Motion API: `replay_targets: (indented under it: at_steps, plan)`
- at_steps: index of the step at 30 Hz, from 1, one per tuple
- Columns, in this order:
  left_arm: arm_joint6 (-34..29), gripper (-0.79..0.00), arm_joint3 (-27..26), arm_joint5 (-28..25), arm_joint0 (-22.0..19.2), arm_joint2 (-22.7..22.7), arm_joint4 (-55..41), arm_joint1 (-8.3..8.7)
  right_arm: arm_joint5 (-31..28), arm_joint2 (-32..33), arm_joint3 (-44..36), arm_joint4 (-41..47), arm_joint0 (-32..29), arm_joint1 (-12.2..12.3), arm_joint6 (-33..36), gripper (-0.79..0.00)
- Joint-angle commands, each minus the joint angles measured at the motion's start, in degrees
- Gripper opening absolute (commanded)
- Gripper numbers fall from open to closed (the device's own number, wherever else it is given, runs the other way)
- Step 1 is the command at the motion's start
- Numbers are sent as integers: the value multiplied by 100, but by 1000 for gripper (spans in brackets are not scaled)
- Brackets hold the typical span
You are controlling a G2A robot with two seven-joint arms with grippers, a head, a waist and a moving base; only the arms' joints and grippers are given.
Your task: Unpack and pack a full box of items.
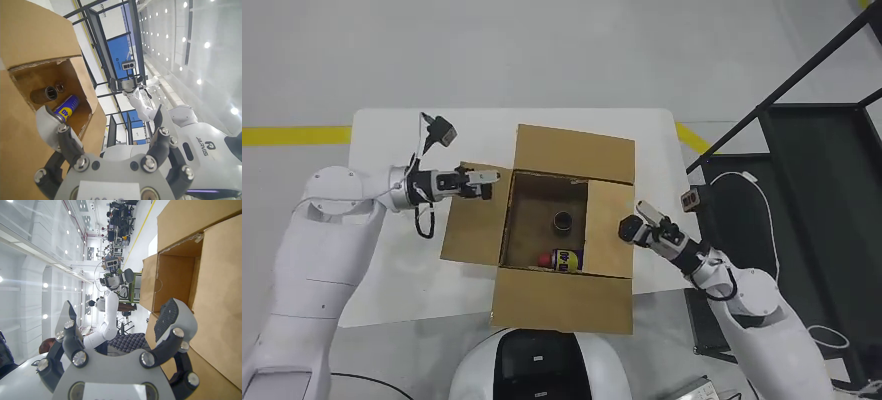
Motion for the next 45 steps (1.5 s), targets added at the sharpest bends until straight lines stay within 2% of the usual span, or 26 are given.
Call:
replay_targets:
  at_steps: [1, 6, 10, 14, 38, 41, 45]
  plan:
    - [52, 0, -23, 20, -158, 243, 120, -52, -130, 153, 75, 156, -166, -1, -2, 0]
    - [248, 0, 390, 39, -660, 956, 66, -278, -325, 328, 181, 413, -504, -18, -43, 0]
    - [300, 0, 801, -48, -1074, 1540, -46, -509, -352, 254, 189, 444, -535, -34, 1, 0]
    - [271, 0, 1162, -254, -1363, 1861, -230, -684, -352, 254, 189, 444, -535, -34, 1, 0]
    - [300, 0, 1154, -233, -1335, 1873, -223, -685, -352, 254, 189, 444, -535, -34, 1, 0]
    - [404, 0, 978, 16, -1274, 2010, -89, -720, -352, 254, 189, 444, -535, -34, 1, 0]
    - [208, 0, 995, 269, -1547, 2347, 9, -861, -93, 318, 257, 598, -478, -39, -58, 0]
